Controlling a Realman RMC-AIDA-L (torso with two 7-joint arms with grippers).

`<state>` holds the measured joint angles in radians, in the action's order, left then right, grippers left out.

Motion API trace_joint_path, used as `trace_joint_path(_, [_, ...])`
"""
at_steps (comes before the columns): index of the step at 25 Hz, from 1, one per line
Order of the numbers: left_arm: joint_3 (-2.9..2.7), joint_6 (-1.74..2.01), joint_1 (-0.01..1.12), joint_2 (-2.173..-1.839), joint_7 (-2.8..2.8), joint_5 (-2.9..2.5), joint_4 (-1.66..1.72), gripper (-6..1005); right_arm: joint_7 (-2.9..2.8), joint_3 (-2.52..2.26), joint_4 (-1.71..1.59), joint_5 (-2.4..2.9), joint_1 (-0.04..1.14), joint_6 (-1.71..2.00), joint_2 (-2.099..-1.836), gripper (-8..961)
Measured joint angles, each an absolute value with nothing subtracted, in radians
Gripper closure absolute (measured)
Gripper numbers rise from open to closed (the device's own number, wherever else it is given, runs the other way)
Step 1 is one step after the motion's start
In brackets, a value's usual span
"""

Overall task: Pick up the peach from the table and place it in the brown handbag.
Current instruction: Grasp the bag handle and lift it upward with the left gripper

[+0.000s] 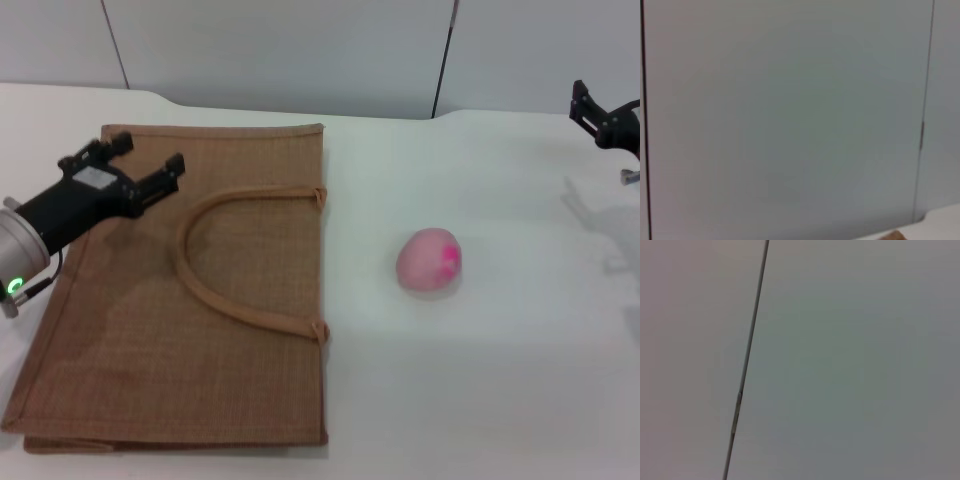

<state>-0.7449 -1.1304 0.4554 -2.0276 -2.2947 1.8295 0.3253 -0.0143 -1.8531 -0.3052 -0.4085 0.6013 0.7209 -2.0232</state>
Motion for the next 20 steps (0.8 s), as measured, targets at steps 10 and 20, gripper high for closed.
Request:
trace_joint_path(10, [-0.735,-1.140,0.441,-2.022,-2.181,1.635,0.383,192,-0.015,-1.854,-0.305,-0.413,0.603,0.721,-2.023,57])
trace_joint_path(20, [-0.734,-1.093,0.460,-2.008,-2.070,1.526,0.386,263,-0.015,-1.855,-0.305,-0.414,0.605,0.721,-2.023,57])
